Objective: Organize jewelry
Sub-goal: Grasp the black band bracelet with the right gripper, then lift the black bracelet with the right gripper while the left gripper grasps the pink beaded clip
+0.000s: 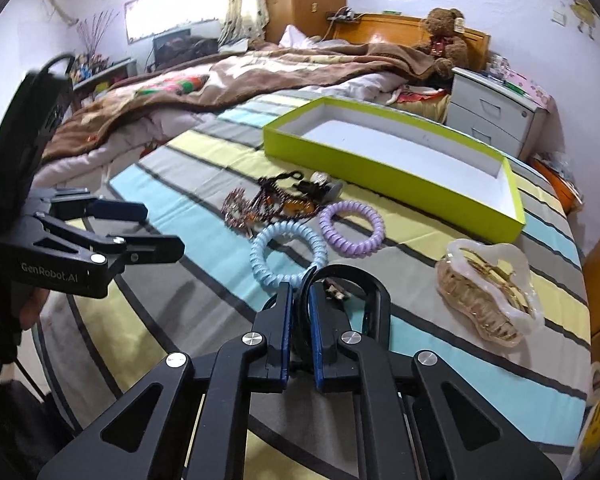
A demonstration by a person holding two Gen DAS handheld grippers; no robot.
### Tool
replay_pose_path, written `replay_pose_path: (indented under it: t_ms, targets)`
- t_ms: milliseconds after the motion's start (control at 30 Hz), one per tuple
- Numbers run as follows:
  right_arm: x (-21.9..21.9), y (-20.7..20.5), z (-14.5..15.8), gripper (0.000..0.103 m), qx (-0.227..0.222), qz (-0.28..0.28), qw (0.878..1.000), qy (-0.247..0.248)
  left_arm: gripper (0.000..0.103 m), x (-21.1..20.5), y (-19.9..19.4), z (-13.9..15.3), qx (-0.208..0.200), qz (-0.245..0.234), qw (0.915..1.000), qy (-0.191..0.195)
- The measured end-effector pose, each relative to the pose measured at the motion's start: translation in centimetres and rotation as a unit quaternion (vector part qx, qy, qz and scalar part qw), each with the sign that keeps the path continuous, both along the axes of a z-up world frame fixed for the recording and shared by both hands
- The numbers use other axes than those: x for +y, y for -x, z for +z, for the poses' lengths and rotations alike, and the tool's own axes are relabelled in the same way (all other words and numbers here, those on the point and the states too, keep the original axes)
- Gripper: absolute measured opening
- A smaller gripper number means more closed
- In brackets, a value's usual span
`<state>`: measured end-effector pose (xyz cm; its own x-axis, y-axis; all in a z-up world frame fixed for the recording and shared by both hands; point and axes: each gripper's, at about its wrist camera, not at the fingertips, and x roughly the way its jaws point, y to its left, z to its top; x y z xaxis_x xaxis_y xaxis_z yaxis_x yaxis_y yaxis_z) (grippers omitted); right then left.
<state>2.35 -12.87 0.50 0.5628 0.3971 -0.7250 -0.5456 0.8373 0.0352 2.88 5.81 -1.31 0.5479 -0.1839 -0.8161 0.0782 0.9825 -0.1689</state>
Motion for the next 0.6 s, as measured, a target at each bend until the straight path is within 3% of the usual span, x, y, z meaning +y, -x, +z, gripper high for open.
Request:
replay_pose_path:
  t_ms: [367,600]
  targets:
    - [-3.2,0.3,2.2,0.009,-0.026,-0.056,0.997,-0.039,0.083,-0.1,-2.2,1.1,-0.022,0.003,0.9998,-0.003]
    - [-4.2,0.4,2.9,0.009,-0.036,-0.08,0.995,-0.051,0.083,-1.0,-4.4,0.2,0.0,0.011,0.9999,-0.002]
